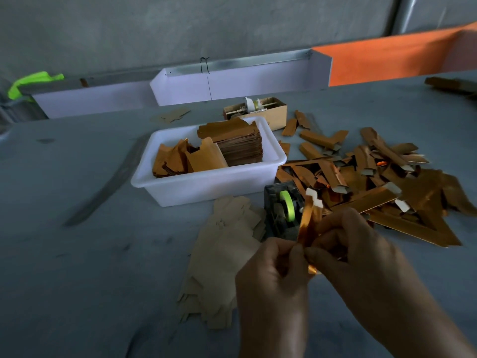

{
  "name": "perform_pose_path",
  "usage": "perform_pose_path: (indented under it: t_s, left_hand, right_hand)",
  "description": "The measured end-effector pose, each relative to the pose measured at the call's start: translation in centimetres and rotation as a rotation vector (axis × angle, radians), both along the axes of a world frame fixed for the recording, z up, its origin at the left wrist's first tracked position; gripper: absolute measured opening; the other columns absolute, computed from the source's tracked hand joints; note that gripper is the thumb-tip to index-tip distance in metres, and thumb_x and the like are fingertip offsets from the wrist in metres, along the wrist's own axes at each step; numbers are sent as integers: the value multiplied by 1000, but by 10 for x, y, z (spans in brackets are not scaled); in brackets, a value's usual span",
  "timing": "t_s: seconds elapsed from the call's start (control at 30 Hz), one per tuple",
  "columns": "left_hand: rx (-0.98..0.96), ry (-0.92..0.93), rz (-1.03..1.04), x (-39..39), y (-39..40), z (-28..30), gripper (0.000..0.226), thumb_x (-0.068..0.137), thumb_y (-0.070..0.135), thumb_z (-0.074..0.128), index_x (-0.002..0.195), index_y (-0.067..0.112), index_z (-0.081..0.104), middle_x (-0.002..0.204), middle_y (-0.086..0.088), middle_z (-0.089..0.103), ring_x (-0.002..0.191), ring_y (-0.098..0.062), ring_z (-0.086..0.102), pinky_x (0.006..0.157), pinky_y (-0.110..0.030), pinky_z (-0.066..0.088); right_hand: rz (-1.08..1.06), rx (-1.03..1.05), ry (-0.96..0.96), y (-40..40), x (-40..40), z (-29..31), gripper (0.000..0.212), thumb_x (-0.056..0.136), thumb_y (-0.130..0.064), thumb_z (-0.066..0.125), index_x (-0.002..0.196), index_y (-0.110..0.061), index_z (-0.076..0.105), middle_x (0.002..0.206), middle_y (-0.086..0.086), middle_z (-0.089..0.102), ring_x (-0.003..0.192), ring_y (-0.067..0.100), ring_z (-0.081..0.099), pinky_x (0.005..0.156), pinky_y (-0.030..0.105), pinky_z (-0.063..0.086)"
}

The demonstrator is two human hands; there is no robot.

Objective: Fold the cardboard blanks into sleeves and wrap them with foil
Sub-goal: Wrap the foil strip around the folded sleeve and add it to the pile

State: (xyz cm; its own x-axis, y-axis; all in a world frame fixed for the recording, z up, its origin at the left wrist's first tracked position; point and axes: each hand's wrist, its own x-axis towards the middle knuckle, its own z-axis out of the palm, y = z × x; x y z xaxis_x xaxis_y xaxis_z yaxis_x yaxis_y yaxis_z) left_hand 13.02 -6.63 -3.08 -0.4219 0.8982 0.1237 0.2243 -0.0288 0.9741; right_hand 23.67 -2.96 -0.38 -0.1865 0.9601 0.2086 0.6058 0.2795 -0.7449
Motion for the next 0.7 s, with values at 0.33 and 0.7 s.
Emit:
perform_pose_path:
  t_s: [0.33,0.7]
  left_hand:
    - [263,259,152,8,-4,-7,19,84,16,67,70,29,67,61,16,66,57,4,64,52,-7,46]
    - [90,-8,10,-2,-6,11,15,87,19,64,74,23,70,66,5,71,59,-8,67,56,-24,55]
  right_hand:
    - [-80,-35,-26,-4,2,10,32,67,-39,77,79,-30,49,63,-12,65,59,-3,59,52,8,44]
    - [-5,-210,262,-4,1,7,16,67,-36,70,80,-27,64,75,-10,70,71,2,64,70,31,53]
